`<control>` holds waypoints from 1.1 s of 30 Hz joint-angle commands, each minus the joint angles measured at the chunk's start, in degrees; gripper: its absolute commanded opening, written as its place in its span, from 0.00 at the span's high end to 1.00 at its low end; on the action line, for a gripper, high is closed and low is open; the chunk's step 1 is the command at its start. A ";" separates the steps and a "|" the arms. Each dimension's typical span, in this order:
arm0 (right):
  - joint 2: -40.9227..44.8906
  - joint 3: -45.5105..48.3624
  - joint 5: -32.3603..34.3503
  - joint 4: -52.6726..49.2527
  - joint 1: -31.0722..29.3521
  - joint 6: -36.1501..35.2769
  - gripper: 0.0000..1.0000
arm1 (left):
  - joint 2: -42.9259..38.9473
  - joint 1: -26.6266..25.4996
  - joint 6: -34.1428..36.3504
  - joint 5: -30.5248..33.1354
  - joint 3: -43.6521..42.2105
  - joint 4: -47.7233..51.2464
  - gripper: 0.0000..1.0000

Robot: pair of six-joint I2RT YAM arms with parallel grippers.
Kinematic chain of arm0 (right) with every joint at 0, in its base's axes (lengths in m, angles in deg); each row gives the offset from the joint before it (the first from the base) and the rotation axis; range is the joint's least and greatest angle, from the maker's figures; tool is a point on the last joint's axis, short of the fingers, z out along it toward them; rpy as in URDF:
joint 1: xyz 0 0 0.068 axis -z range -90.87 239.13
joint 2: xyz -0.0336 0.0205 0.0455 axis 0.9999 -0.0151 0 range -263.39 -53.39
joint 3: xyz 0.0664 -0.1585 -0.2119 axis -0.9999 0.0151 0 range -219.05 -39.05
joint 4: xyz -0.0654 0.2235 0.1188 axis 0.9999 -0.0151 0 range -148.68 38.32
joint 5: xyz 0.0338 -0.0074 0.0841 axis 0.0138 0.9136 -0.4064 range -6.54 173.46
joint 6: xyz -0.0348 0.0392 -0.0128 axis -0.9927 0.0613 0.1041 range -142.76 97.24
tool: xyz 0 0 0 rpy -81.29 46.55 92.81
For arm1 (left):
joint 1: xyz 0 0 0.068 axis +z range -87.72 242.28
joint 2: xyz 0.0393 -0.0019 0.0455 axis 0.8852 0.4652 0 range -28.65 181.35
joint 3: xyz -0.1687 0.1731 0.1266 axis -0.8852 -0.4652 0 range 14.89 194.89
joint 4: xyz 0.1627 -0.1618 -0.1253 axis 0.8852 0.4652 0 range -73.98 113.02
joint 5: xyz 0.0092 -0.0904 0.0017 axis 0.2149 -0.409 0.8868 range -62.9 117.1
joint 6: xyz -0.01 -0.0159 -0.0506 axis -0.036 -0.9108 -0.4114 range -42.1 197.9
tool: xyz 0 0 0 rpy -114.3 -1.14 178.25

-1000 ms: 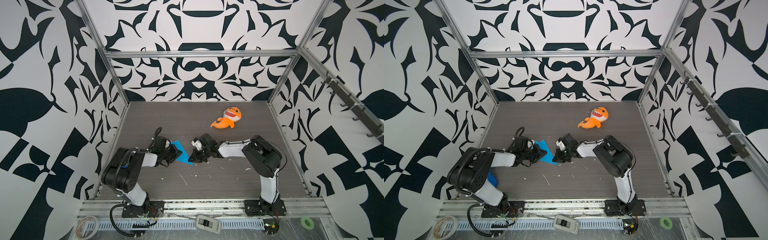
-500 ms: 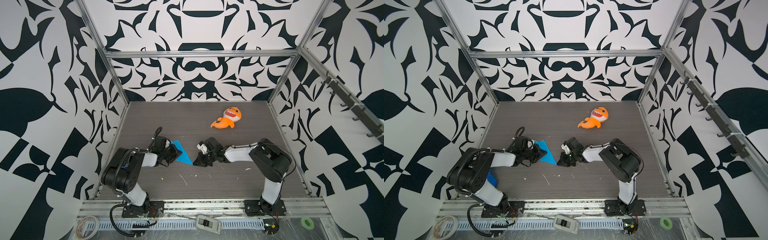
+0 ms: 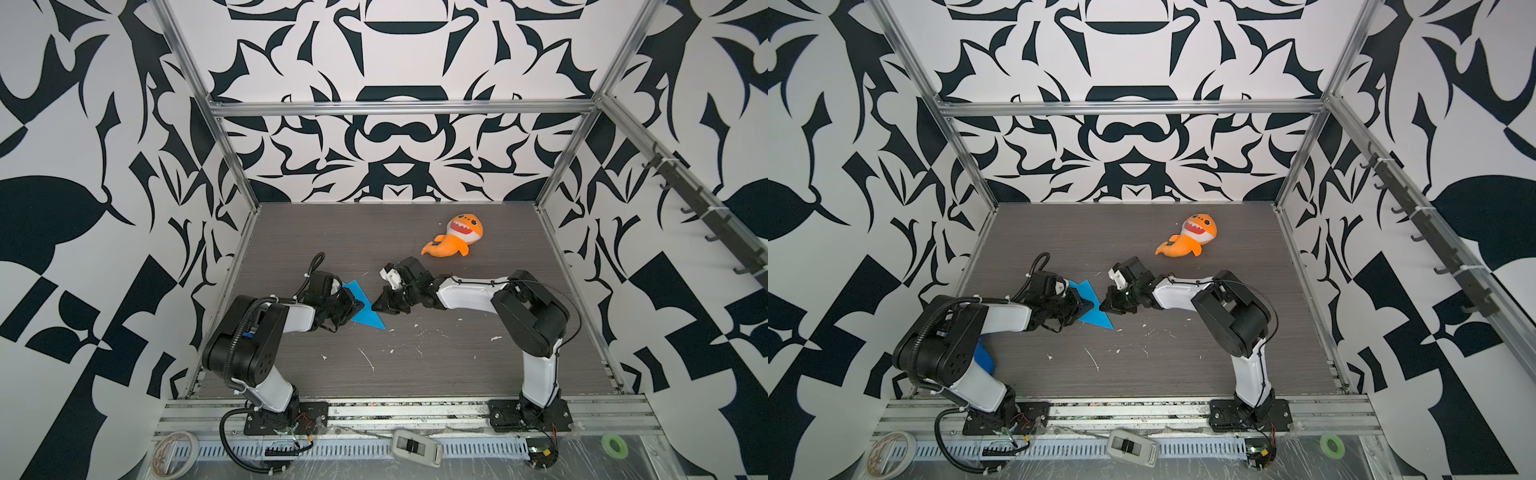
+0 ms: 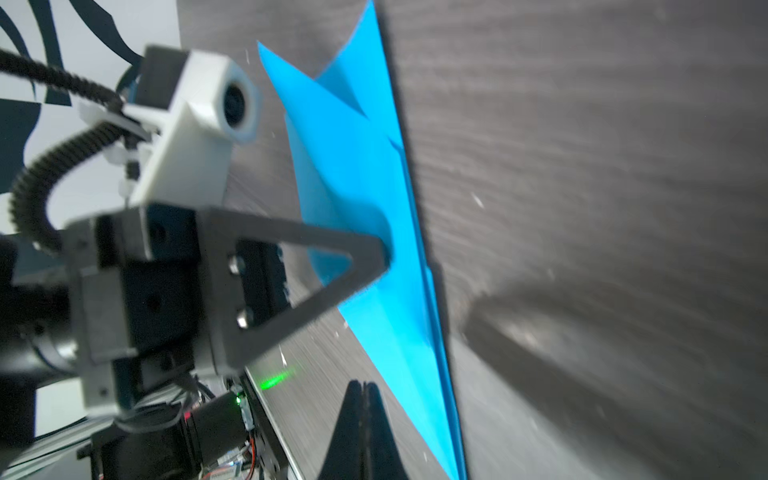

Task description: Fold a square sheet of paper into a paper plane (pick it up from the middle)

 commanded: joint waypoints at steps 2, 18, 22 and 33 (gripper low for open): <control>-2.21 -3.32 -0.80 -2.43 -0.27 -1.43 1.00 | 0.57 0.47 0.72 3.84 -0.43 6.85 0.92; -5.75 -3.22 0.92 -9.92 -0.27 -4.38 1.00 | -6.12 -1.56 14.43 2.64 6.84 19.58 0.81; -6.12 -3.31 1.27 -10.31 -0.27 -4.58 1.00 | -8.54 -3.87 20.77 8.17 10.55 29.48 0.81; -6.83 -4.05 2.02 -11.84 -0.27 -5.51 1.00 | -1.85 -8.68 27.83 15.77 18.98 39.16 0.87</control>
